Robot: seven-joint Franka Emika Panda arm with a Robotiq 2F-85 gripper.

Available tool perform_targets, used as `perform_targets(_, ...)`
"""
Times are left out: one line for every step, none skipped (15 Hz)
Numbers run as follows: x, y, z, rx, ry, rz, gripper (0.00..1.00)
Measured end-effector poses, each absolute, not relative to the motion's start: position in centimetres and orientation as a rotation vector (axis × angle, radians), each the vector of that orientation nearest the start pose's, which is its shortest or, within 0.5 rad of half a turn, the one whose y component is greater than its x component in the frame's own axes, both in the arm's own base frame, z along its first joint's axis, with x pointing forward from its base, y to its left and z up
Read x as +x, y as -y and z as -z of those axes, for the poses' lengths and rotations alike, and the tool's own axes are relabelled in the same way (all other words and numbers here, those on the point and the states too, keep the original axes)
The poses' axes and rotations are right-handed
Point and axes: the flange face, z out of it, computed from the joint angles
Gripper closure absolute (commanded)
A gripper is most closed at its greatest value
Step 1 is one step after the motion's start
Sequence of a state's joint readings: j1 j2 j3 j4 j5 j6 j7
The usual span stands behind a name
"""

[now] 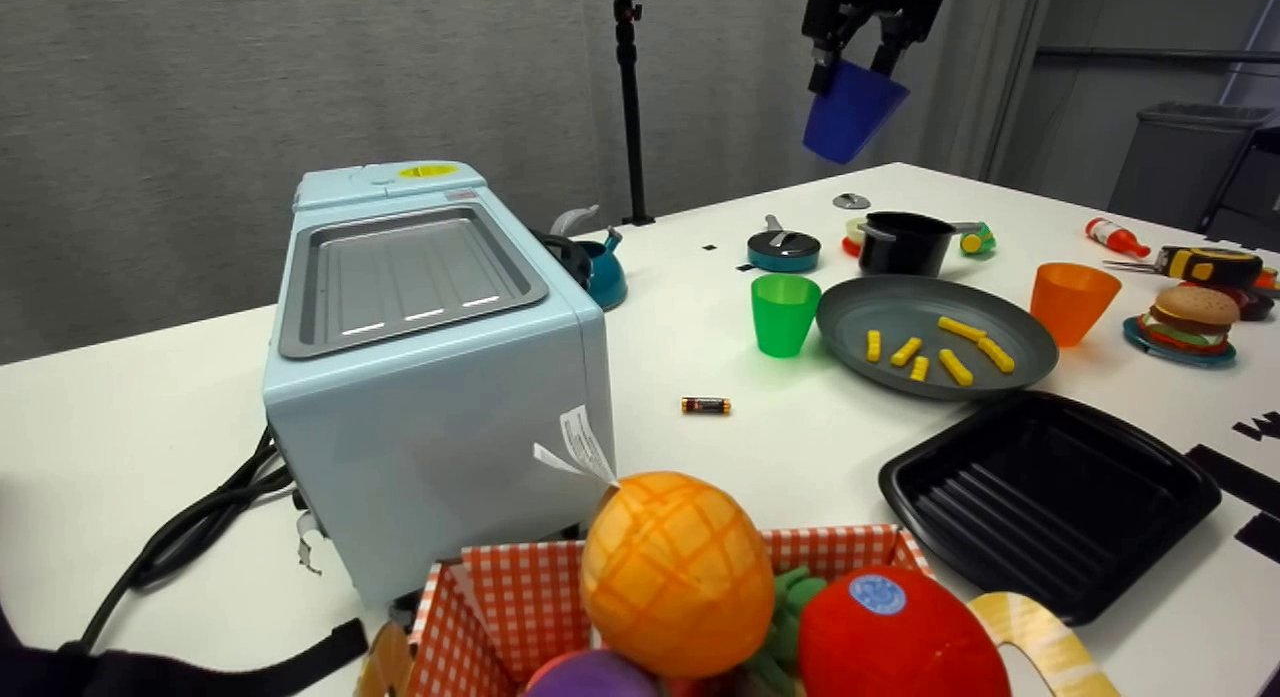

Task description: Pour the contents in the dark blue cup onto the grey plate, put the dark blue cup inside the green cup

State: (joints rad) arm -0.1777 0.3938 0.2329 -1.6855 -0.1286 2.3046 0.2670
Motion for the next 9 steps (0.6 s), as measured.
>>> perform_targets(68.4, -2.1, -39.3, -3.111, -0.249, 0.328, 0.47)
perform_targets(68.6, -2.5, -38.5, -3.130, -0.243, 0.285, 0.47)
perform_targets(68.7, -2.8, -37.8, -3.146, -0.239, 0.244, 0.47)
perform_targets(68.9, -3.0, -37.2, -3.161, -0.236, 0.206, 0.47)
perform_targets(69.1, -3.2, -36.5, -3.174, -0.234, 0.171, 0.47)
perform_targets(69.3, -3.4, -36.0, -3.183, -0.233, 0.144, 0.47)
perform_targets(69.6, -3.5, -35.5, -3.191, -0.233, 0.124, 0.47)
perform_targets(69.8, -3.7, -35.1, -3.197, -0.233, 0.115, 0.47)
perform_targets(70.1, -3.8, -34.7, -3.200, -0.234, 0.114, 0.47)
